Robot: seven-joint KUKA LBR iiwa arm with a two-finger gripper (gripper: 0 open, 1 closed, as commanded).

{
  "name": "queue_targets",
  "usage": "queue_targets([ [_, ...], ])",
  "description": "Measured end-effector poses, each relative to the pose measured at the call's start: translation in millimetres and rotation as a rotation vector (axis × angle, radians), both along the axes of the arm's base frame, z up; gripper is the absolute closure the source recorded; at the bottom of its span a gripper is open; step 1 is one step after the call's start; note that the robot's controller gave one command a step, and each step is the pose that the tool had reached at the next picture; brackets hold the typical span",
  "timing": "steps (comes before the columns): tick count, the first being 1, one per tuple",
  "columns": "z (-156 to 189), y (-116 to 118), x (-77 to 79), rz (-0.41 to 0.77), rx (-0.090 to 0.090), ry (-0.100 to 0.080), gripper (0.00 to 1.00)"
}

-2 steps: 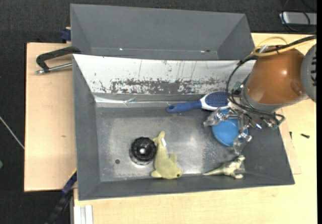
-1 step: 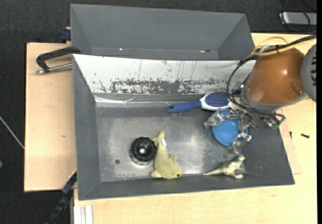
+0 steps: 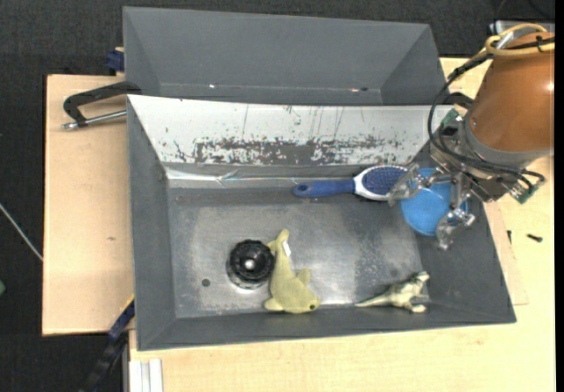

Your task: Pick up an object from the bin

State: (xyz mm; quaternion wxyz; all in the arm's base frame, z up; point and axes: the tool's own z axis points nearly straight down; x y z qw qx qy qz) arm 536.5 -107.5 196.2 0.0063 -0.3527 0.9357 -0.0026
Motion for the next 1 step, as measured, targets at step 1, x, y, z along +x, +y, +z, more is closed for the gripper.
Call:
queue_targets([
  [1,64.0,-28.7,-2.4,0.310,-0.005,0.003,1.00],
])
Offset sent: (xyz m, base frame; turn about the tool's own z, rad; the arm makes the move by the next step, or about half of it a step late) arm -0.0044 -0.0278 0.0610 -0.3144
